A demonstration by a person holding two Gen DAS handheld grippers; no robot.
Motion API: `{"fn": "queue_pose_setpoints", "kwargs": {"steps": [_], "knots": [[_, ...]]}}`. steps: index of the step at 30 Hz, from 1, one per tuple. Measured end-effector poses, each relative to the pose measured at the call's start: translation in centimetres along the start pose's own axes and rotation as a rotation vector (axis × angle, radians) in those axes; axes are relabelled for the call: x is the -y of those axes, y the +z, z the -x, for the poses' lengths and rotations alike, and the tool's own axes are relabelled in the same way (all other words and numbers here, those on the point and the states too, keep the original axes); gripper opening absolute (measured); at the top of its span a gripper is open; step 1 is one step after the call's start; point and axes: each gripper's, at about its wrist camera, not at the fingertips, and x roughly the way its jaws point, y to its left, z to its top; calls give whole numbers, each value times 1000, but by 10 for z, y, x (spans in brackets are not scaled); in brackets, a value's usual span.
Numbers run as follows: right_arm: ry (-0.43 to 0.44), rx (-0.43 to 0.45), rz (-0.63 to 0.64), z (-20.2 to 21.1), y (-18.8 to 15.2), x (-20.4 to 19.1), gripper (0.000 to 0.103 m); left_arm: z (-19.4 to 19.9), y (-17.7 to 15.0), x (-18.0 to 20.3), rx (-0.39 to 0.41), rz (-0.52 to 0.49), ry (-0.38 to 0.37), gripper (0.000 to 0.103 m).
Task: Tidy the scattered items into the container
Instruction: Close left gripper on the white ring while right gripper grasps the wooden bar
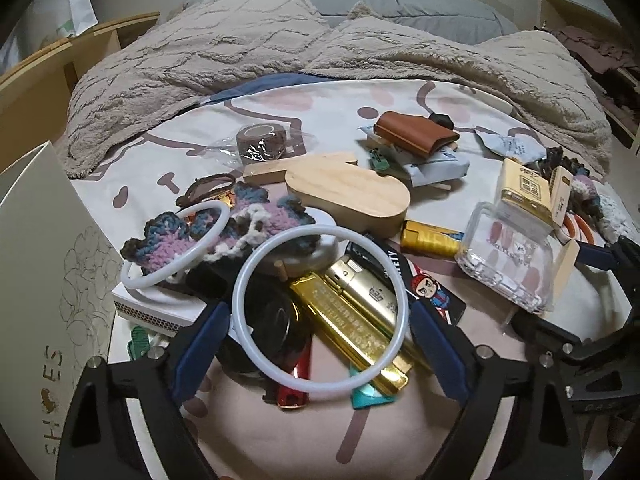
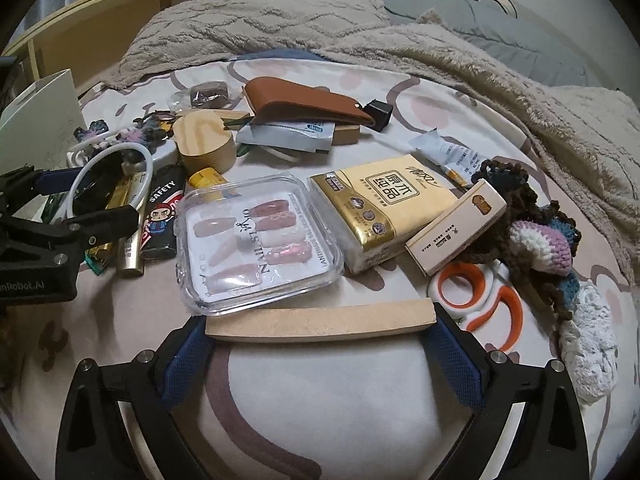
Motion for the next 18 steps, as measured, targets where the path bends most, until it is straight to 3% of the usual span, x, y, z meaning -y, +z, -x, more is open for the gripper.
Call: {"fn": "queue_pose_setpoints", "kwargs": {"steps": [11, 18], "knots": [[29, 7, -27, 17, -21, -4, 99, 7, -7, -5, 2, -34, -43, 83], [36, -6, -40, 34, -44, -10, 99, 23, -18, -8, 6, -48, -121, 83]]}}
